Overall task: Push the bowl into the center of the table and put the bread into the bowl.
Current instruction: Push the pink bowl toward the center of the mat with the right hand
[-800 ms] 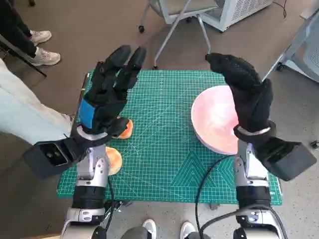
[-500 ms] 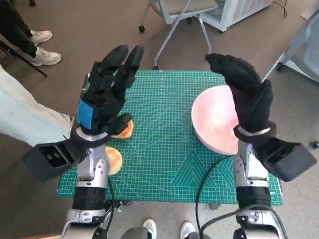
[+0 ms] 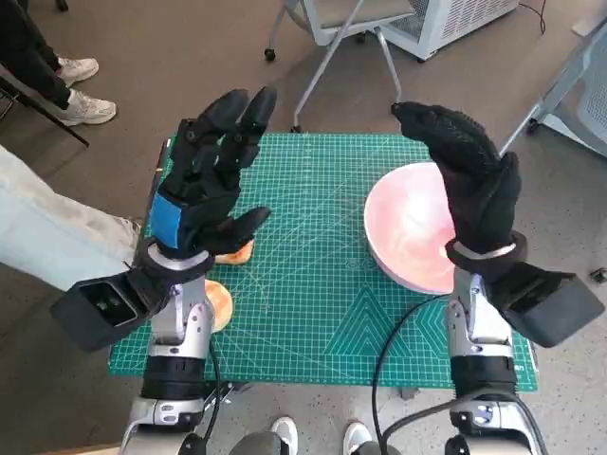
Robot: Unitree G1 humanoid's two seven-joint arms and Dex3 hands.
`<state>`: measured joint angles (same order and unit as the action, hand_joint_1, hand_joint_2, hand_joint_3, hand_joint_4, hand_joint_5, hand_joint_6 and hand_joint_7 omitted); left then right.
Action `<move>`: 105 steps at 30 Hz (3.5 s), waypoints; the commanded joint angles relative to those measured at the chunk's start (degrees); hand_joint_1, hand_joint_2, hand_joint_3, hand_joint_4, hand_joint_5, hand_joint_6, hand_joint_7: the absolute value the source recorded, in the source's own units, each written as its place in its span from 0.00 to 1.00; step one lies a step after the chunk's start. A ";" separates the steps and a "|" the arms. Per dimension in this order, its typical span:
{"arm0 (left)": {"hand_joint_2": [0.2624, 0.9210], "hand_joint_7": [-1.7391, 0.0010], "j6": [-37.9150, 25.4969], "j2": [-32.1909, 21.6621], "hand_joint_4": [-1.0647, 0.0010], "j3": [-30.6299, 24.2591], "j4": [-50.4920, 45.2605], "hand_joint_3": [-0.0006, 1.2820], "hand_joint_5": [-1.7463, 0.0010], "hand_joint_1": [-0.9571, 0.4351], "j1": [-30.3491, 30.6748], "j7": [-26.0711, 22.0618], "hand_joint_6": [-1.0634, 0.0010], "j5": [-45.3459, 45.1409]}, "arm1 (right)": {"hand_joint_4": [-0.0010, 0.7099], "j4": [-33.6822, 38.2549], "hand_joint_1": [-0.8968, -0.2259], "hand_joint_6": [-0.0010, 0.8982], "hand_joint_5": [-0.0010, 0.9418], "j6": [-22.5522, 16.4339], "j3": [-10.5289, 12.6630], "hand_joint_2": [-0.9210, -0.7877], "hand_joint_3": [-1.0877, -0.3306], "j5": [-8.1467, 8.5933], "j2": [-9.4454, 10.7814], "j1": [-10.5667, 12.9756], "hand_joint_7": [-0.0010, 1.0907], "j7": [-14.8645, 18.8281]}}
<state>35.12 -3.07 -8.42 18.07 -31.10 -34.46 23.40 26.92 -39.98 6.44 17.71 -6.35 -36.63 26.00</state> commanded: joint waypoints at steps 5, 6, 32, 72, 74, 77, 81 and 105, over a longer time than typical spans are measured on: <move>1.00 0.67 0.15 0.07 0.84 0.31 0.48 0.28 0.95 0.59 0.59 0.39 1.00 -0.28 | 0.24 1.20 0.31 0.00 0.00 0.42 1.83 0.00 0.42 1.20 -2.00 2.06 0.56 1.71; 1.00 0.68 0.15 0.08 0.84 0.32 0.57 0.28 0.95 0.59 0.55 0.44 1.00 -0.31 | 0.24 2.37 0.31 0.00 0.01 -0.05 2.78 0.00 0.42 1.66 -2.81 1.83 0.56 2.09; 0.98 0.67 -0.27 -0.22 0.83 0.67 -0.22 0.30 0.95 0.59 1.51 1.19 1.00 -0.37 | 0.17 42.64 0.38 0.11 0.00 -2.29 17.22 0.00 0.32 -2.76 -13.63 -6.00 0.28 -14.89; 0.96 0.65 -1.12 -2.24 0.82 0.05 -1.76 0.31 0.94 0.57 2.42 1.08 1.00 -0.18 | 0.16 48.00 0.37 0.17 0.00 16.26 17.40 0.00 0.35 -3.98 -3.41 -10.47 0.20 -15.63; 0.96 0.65 -1.08 -2.31 0.82 0.00 -2.01 0.31 0.94 0.57 2.60 1.23 1.00 -0.31 | 0.16 48.12 0.38 0.16 0.00 16.54 17.26 0.00 0.35 -4.14 -2.95 -10.94 0.19 -15.32; 0.96 0.65 -1.03 -2.44 0.82 -0.06 -2.37 0.30 0.94 0.56 2.83 1.44 1.00 -0.50 | 0.17 48.27 0.40 0.16 0.00 16.88 17.07 0.00 0.34 -4.47 -2.40 -11.47 0.19 -14.70; 0.96 0.65 -0.90 -2.59 0.83 -0.12 -2.61 0.30 0.95 0.56 3.07 1.57 1.00 -0.63 | 0.18 48.40 0.40 0.16 0.01 17.36 17.14 0.00 0.31 -4.58 -1.97 -11.93 0.18 -13.99; 0.97 0.67 -1.83 -2.93 0.85 0.06 -4.66 0.29 0.96 0.55 4.74 3.44 1.00 -0.84 | 0.15 48.52 0.44 0.18 0.00 19.45 20.77 0.00 0.28 -0.98 3.34 -16.25 0.17 -10.22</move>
<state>33.43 -6.02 -8.48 14.24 -26.70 -31.41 22.75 74.54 -21.63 26.79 16.17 -3.63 -53.34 15.68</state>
